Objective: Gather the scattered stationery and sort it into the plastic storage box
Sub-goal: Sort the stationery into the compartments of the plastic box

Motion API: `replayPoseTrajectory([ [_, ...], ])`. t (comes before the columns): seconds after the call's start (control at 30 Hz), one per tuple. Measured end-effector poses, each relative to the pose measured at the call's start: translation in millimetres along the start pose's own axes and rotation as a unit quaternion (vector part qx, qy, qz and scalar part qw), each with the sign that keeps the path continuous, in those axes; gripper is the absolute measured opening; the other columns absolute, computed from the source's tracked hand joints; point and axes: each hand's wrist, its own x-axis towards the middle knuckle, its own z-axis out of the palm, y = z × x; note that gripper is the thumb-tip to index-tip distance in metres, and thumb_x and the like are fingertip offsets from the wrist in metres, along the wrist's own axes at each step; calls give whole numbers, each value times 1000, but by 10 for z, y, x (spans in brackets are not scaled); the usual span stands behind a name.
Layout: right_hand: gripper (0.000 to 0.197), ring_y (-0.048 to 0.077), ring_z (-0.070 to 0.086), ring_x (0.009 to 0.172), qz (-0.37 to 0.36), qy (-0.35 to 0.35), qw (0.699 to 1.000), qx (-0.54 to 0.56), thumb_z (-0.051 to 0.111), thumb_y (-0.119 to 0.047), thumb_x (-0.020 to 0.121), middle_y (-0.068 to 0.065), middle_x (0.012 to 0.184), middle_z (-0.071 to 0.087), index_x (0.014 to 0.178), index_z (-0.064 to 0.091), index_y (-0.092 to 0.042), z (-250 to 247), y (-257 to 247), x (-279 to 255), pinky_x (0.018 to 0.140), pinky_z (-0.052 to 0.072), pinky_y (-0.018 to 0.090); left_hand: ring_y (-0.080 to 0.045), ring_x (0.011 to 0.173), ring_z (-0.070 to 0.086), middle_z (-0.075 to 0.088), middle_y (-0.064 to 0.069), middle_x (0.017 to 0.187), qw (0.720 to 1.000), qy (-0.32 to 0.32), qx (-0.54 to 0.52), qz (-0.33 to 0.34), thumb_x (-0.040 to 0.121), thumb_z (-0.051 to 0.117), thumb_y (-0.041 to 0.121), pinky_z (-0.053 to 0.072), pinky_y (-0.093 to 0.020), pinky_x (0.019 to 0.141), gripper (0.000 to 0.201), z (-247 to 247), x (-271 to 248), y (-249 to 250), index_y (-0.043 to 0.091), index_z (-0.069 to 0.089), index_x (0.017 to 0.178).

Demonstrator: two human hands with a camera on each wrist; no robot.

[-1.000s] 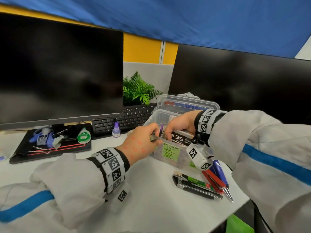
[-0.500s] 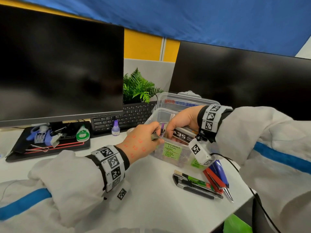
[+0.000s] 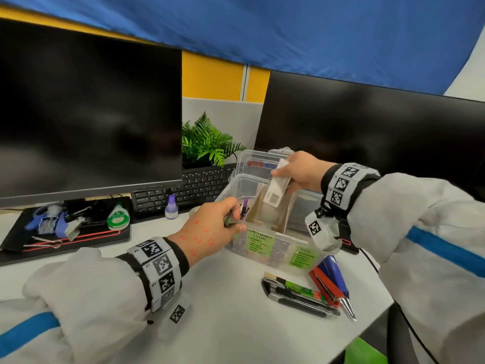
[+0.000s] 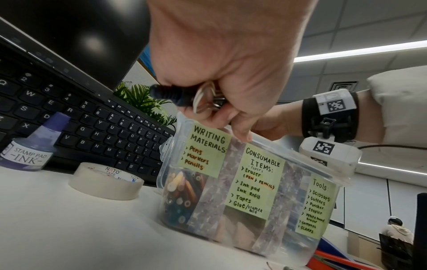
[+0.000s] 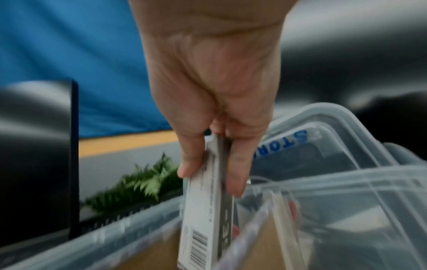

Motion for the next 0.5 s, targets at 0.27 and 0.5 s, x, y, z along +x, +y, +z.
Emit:
replayPoseTrajectory([
  [0.27, 29, 18, 73, 81, -101, -95, 889, -436, 76, -14, 81, 6, 98, 74, 108, 68, -9, 86, -150, 76, 77, 61, 31, -19, 79, 65, 67, 7, 82, 999, -13, -35, -2, 84, 79, 31, 58, -40, 73, 27, -28, 23, -33, 26, 53, 83],
  [0.5, 10, 11, 62, 72, -200, -144, 842, -481, 69, -4, 85, 6, 97, 69, 90, 67, -12, 166, -186, 193, 60, 48, 18, -21, 80, 66, 68, 6, 79, 998, -25, -55, 1, 82, 81, 32, 58, -47, 77, 27, -52, 72, -80, 30, 54, 84],
])
